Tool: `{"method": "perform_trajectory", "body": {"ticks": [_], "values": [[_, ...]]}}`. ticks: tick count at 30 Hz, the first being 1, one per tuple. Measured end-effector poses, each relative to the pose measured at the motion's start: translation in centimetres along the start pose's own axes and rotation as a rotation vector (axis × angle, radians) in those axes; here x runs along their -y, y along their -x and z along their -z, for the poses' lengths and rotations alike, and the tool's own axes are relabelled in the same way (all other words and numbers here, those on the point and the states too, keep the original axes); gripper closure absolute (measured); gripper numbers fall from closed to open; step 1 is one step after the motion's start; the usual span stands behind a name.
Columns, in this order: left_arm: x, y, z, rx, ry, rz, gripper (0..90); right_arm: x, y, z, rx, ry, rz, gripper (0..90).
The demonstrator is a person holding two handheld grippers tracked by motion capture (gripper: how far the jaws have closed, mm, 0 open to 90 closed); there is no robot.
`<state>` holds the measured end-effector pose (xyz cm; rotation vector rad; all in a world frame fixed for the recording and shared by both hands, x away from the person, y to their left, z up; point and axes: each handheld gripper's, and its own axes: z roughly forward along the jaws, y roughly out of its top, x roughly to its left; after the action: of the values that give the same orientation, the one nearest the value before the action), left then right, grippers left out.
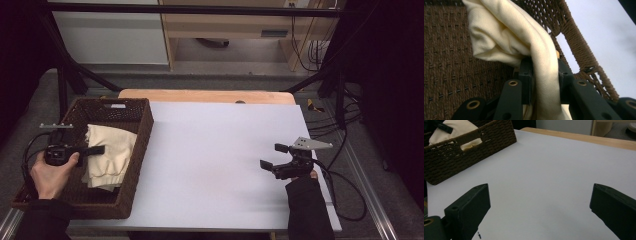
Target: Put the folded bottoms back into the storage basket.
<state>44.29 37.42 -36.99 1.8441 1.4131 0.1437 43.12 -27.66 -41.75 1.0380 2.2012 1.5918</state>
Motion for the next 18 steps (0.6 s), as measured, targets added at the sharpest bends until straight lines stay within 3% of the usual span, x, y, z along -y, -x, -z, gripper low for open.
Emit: {"method": "perform_trajectory", "body": {"ticks": [4, 13, 18], "values": [[0.1, -0.1, -0.3, -0.014, -0.008, -0.010, 70.9, 0.0, 0.0, 0.0, 0.001, -0.001, 0.000, 3.3], [0.4, -0.7, -1.0, -0.125, -0.041, -0.066, 69.0, 0.0, 0.0, 0.0, 0.001, 0.000, 0.000, 3.3], [0.6, -0.9, -1.3, -0.175, -0.034, -0.121, 67.4, 0.0, 0.0, 0.0, 0.001, 0.001, 0.000, 3.3]]}}
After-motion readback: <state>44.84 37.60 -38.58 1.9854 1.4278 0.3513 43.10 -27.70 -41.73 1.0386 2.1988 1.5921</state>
